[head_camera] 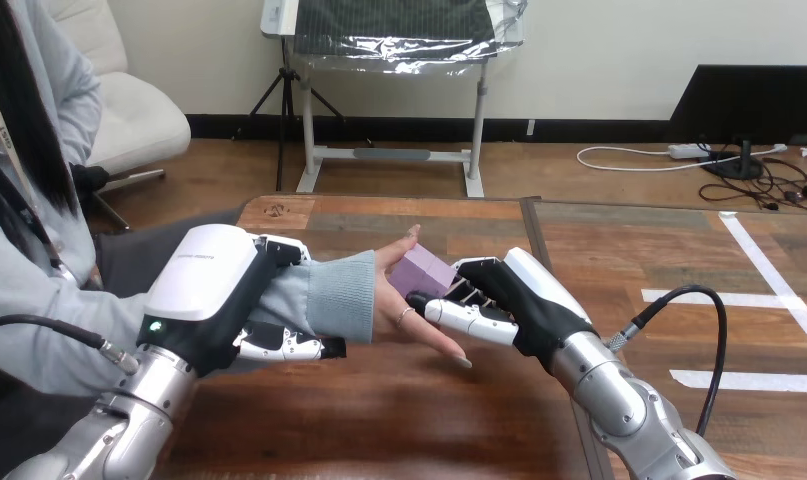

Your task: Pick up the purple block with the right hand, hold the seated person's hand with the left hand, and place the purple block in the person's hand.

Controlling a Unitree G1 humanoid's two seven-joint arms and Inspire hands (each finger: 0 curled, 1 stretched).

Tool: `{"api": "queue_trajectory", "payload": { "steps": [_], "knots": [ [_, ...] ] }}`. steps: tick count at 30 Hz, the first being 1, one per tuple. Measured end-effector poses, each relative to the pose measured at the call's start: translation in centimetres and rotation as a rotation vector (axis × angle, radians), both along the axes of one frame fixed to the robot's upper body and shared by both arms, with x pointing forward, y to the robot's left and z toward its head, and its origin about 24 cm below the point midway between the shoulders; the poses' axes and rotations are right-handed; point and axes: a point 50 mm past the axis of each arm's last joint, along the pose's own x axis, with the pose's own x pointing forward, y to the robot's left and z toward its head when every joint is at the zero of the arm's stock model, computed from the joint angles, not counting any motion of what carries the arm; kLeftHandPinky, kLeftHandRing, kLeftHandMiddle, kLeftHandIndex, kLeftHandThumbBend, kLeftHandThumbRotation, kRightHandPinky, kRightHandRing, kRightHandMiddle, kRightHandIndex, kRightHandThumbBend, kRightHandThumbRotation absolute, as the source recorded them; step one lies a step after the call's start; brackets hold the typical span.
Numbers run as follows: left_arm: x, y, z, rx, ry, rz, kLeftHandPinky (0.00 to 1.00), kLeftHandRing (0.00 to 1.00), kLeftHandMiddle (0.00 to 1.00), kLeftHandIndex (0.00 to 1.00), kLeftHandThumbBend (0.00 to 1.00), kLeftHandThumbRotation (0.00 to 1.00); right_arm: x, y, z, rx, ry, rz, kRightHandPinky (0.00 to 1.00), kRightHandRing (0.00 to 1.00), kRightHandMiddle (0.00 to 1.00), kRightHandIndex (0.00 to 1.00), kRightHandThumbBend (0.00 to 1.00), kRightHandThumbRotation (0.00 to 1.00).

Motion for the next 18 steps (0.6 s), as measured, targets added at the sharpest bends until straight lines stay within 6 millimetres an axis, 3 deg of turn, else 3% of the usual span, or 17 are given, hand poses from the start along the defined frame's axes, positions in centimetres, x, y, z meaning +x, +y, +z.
{"api": "queue_trajectory", "payload": {
  "steps": [11, 18],
  "knots": [
    [-0.2, 0.0, 0.1, -0.015, -0.006, -0.024, 0.39, 0.38, 0.43, 0.49, 0.94, 0.33, 0.3, -0.4, 0.6, 0.015, 0.004, 0.037, 0.68, 0.74, 0.76, 0.83, 1.0, 0.96],
    [-0.3, 0.1, 0.0, -0.017, -0.005, -0.023, 0.4, 0.4, 0.45, 0.51, 0.94, 0.33, 0.4, -1.2, 1.2, 0.063, 0.012, 0.067, 0.68, 0.74, 0.74, 0.86, 1.0, 0.99]
  ]
}}
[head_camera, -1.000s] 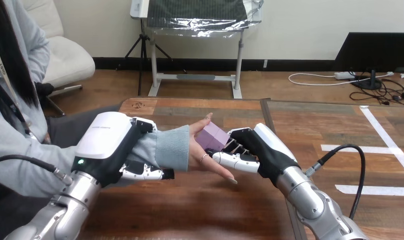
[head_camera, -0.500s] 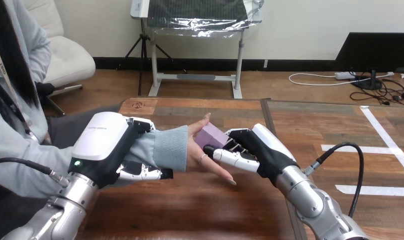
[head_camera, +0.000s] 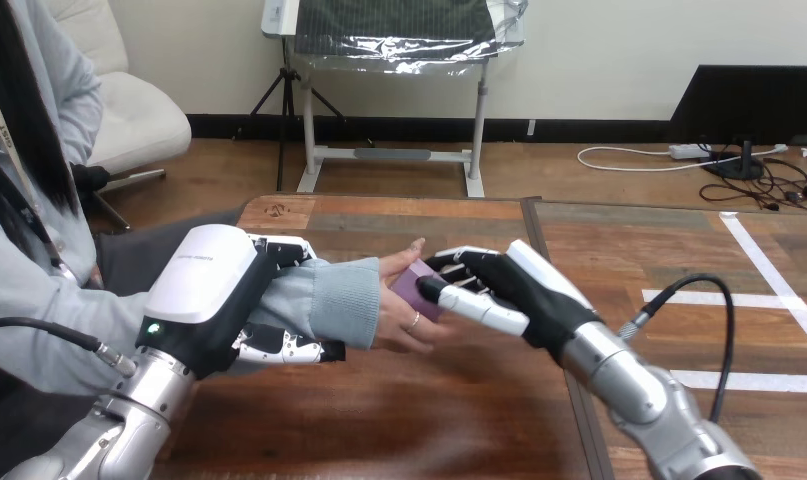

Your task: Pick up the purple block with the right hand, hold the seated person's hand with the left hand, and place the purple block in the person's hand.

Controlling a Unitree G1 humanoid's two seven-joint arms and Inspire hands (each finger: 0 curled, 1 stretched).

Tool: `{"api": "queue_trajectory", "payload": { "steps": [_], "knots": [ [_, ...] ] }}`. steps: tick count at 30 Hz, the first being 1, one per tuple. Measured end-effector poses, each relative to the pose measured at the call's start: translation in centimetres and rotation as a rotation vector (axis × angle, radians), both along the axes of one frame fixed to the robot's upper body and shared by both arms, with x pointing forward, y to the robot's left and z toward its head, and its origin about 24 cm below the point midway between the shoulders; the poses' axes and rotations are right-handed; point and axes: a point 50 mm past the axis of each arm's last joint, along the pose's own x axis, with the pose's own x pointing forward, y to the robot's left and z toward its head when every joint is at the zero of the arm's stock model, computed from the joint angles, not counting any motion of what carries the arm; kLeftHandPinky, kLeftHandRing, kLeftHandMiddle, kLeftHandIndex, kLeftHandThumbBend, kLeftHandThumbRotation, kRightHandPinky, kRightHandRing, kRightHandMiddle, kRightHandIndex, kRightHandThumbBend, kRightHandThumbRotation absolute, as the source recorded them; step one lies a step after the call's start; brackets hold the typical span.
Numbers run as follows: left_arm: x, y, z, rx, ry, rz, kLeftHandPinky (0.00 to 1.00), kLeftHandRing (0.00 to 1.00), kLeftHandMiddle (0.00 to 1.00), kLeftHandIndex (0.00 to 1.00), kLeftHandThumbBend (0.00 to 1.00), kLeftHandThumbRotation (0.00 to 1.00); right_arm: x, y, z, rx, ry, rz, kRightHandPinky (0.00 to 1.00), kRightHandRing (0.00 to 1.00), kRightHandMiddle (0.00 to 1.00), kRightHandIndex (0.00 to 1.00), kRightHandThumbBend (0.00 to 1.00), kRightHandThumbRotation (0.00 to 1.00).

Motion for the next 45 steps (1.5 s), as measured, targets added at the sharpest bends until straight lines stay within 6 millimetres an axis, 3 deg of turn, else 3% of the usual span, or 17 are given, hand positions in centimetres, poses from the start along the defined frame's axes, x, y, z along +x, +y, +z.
{"api": "queue_trajectory", "payload": {
  "steps": [3, 19, 45],
  "knots": [
    [-0.1, 0.1, -0.1, -0.001, 0.003, 0.002, 0.41, 0.41, 0.46, 0.52, 0.94, 0.33, 0.0, -0.5, 0.3, 0.011, -0.003, 0.013, 0.67, 0.72, 0.72, 0.87, 1.0, 1.0],
    [-0.7, 0.4, -0.6, -0.002, 0.022, 0.008, 0.45, 0.45, 0.49, 0.54, 0.93, 0.32, 0.2, -3.2, 2.4, 0.07, -0.042, 0.074, 0.78, 0.87, 0.89, 0.9, 1.0, 1.0],
    [-1.4, 0.9, -0.7, -0.018, 0.021, -0.008, 0.46, 0.45, 0.49, 0.55, 0.91, 0.3, 0.3, -5.9, 6.1, 0.298, -0.027, 0.15, 0.93, 0.98, 0.99, 0.99, 1.0, 1.0]
  ]
}}
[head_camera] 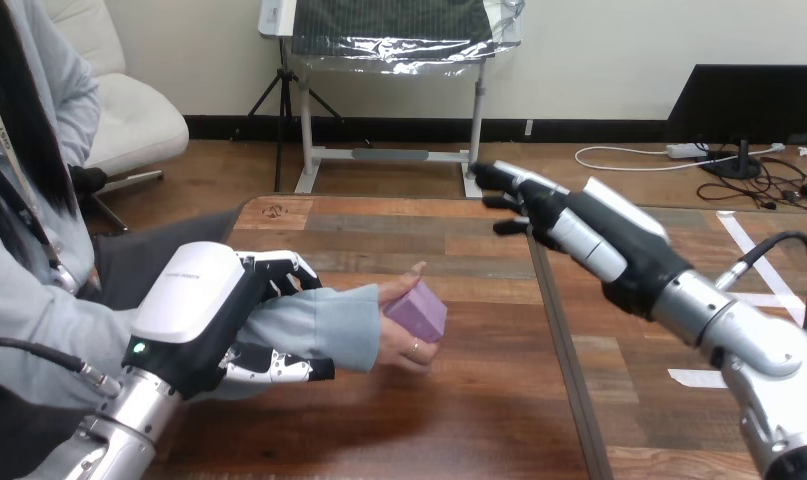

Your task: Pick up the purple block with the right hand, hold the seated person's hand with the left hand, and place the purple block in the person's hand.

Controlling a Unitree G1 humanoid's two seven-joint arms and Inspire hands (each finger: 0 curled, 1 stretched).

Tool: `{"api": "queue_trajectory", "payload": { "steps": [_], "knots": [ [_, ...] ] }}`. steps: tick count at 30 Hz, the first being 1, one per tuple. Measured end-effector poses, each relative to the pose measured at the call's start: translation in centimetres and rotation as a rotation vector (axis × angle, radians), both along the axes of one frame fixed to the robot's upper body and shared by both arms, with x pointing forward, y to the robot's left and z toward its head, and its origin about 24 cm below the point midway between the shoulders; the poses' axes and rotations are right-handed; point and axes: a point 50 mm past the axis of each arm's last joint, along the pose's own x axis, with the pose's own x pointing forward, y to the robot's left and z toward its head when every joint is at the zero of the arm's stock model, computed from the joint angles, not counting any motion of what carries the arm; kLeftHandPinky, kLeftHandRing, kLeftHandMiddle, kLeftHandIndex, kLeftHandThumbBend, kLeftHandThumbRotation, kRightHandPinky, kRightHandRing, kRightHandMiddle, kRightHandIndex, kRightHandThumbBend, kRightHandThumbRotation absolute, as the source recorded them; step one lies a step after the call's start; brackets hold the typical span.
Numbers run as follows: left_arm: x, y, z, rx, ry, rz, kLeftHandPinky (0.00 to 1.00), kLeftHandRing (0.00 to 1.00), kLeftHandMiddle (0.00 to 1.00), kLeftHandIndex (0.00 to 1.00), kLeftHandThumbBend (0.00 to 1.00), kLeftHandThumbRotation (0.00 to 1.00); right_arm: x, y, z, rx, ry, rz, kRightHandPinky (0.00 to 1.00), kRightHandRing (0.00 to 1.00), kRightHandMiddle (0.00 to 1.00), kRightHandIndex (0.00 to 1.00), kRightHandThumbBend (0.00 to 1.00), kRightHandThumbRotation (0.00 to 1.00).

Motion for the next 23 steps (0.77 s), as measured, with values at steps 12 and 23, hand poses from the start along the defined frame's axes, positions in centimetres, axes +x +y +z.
{"api": "queue_trajectory", "payload": {
  "steps": [12, 23],
  "knots": [
    [-0.4, 0.4, -0.1, -0.017, -0.013, 0.01, 0.47, 0.48, 0.51, 0.55, 0.9, 0.29, -0.6, -0.9, 1.1, 0.047, -0.013, -0.008, 0.97, 1.0, 1.0, 1.0, 1.0, 1.0],
    [-0.6, 0.4, 0.5, -0.037, -0.051, 0.006, 0.52, 0.54, 0.55, 0.57, 0.89, 0.32, -1.7, -1.2, 1.1, 0.055, -0.029, -0.025, 0.97, 1.0, 1.0, 1.0, 1.0, 1.0]
  ]
}}
